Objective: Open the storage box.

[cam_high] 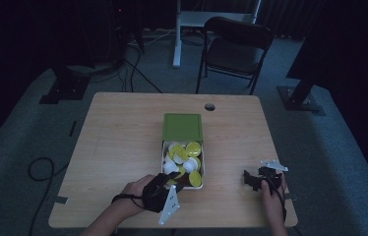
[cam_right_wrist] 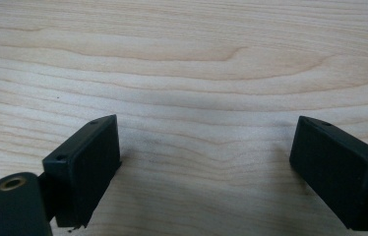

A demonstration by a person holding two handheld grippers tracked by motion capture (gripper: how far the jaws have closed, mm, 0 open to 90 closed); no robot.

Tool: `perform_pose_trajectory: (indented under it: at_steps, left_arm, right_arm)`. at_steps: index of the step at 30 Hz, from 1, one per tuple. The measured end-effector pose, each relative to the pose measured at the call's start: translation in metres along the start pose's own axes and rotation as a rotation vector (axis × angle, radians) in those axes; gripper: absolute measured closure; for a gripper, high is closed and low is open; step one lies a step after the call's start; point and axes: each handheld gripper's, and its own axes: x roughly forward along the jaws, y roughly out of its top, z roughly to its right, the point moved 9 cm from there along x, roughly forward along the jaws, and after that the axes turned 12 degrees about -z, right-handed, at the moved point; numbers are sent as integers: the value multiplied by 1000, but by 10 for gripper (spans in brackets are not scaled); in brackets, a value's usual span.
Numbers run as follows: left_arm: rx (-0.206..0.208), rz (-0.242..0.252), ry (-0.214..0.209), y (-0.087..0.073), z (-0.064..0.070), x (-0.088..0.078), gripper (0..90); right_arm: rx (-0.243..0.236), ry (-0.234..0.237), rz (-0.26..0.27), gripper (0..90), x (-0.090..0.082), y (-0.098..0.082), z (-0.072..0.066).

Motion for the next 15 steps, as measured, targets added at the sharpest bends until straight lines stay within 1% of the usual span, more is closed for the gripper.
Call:
perform_pose_trajectory:
  at_steps: [1,3,4,5,6,7,8,9,12,13,15]
  left_arm:
    - [-12,3,3,-1,-3,-1,542]
    - [-36,8,-9,-2,-7,-2,542]
    - [-45,12,-6,-3,-10,-3,542]
    - [-45,12,-6,-3,-10,-3,542]
    - [-64,17,-15,-4,-13,-5,542]
    - [-77,18,-12,-6,-17,-7,542]
    - [-92,20,-19,-7,-19,-7,542]
    - [-99,21,-12,-8,-21,-8,542]
    - [-110,20,-16,-10,-23,-8,542]
    - [-133,23,-22,-15,-26,-10,542]
    - [-139,22,-19,-18,-28,-10,542]
  right_arm:
    - [0,0,0,111,0,0,0]
    - [0,0,0,111,0,0,0]
    - [0,0,0,111,0,0,0]
    - [0,0,0,111,0,0,0]
    - [0,0,0,110,0,0,0]
    - [0,0,0,111,0,0,0]
    - [0,0,0,111,0,0,0]
    - [0,0,0,111,0,0,0]
    - [0,0,0,111,0,0,0]
    - [0,0,0,111,0,0,0]
    - [0,0,0,111,0,0,0]
